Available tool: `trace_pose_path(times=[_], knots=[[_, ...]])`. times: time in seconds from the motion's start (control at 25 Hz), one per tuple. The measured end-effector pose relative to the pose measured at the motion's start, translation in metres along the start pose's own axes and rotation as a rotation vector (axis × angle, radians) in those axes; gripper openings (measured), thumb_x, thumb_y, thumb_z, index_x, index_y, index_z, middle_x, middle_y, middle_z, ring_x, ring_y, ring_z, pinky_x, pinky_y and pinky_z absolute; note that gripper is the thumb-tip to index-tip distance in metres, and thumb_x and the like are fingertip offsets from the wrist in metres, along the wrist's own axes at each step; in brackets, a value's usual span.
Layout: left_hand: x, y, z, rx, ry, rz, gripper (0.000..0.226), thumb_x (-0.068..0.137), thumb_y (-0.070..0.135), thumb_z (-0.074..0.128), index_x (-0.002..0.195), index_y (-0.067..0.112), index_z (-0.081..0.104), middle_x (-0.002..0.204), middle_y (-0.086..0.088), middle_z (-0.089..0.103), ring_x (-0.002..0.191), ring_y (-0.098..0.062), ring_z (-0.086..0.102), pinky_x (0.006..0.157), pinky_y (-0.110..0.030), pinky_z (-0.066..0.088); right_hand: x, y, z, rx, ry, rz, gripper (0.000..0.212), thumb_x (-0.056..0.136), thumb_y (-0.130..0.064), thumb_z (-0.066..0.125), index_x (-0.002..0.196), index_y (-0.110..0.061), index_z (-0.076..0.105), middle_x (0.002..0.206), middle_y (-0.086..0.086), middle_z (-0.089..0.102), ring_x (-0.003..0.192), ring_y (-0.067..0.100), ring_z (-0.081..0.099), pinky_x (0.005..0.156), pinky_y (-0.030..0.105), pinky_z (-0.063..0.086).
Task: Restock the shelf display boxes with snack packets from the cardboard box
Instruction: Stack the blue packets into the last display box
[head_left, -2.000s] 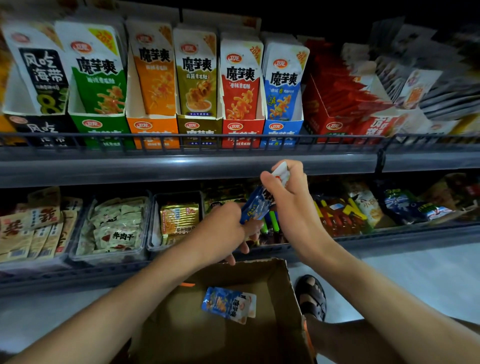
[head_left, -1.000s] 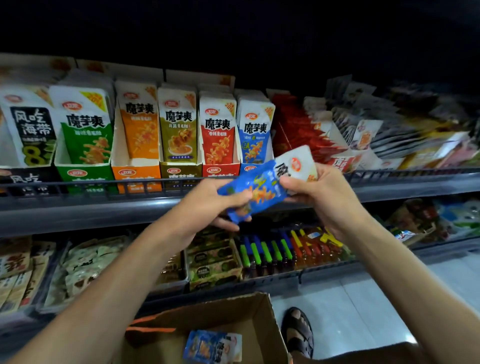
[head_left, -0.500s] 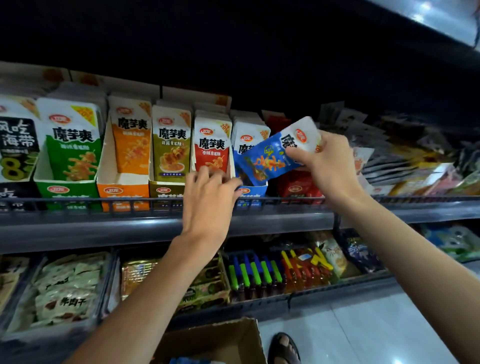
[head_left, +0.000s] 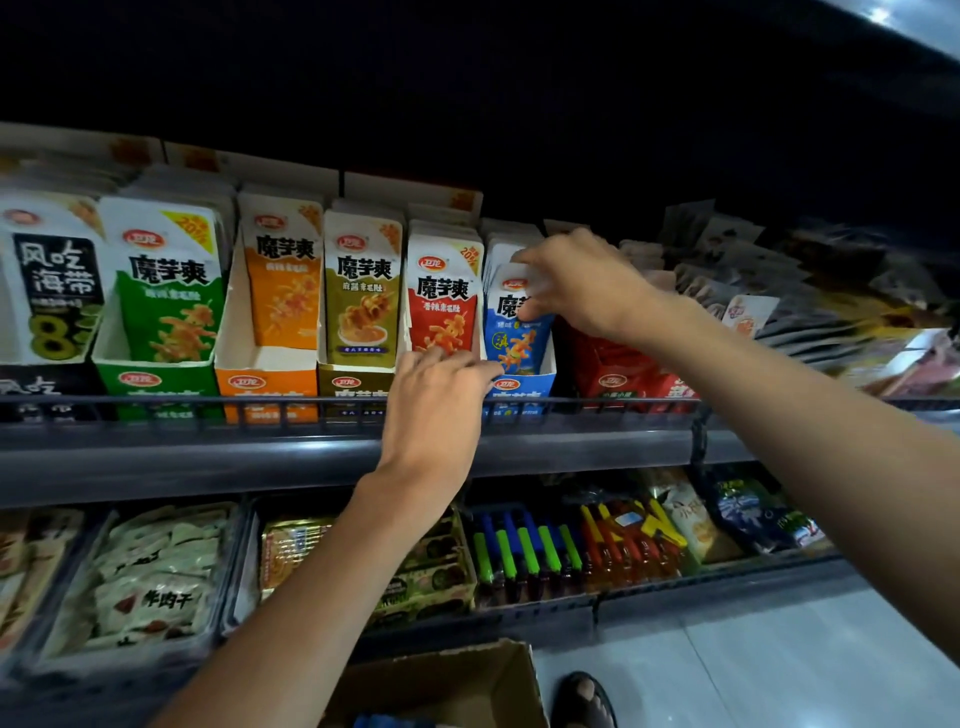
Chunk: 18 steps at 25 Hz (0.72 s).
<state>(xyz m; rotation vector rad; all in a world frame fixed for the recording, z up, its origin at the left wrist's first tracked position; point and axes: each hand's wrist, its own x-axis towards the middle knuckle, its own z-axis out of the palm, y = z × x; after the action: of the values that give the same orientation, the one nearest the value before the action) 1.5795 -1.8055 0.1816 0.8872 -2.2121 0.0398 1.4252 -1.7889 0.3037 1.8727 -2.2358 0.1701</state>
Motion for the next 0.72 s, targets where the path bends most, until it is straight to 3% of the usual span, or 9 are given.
trace_pose_path(times=[0.24,0.44,0.6,0.72], knots=[[-0.001,0.000,0.001,-0.009,0.006,-0.007,0.026,0.096,0.025,0.056,0.119,0.025,0.068,0.110,0.001,0.071,0.096,-0.022,0.059,0.082,-0.037,0.038,-0.015,0.004,0.020,-0.024,0.202,-0.068,0.060,0.081,-0.026,0.077,0.133,-0.020,0.047,0.130,0.006,0.060,0.118,0.032,0.057,0.088,0.040,0.045],[-0.002,0.000,0.000,-0.016,0.010,-0.001,0.023,0.092,0.024,0.063,0.113,0.022,0.071,0.103,-0.001,0.072,0.091,-0.024,0.060,0.080,-0.037,0.039,-0.021,0.002,0.033,-0.102,0.379,-0.085,0.076,0.073,-0.021,0.084,0.139,-0.015,0.046,0.129,0.013,0.051,0.117,0.033,0.051,0.095,0.043,0.043],[-0.003,-0.001,0.001,-0.021,-0.004,0.013,0.023,0.091,0.023,0.063,0.112,0.021,0.071,0.101,0.000,0.072,0.091,-0.025,0.060,0.081,-0.039,0.041,-0.028,0.001,0.055,-0.061,0.314,-0.119,0.109,0.061,-0.026,0.091,0.151,-0.008,0.031,0.149,0.015,0.037,0.139,0.031,0.035,0.116,0.041,0.031],[-0.002,-0.001,0.000,-0.019,-0.013,0.023,0.025,0.092,0.024,0.061,0.116,0.021,0.069,0.103,0.001,0.071,0.092,-0.024,0.059,0.082,-0.038,0.040,-0.023,0.001,0.060,-0.043,0.313,-0.106,0.115,0.058,-0.024,0.093,0.151,-0.006,0.027,0.152,0.014,0.035,0.143,0.029,0.030,0.118,0.043,0.028]])
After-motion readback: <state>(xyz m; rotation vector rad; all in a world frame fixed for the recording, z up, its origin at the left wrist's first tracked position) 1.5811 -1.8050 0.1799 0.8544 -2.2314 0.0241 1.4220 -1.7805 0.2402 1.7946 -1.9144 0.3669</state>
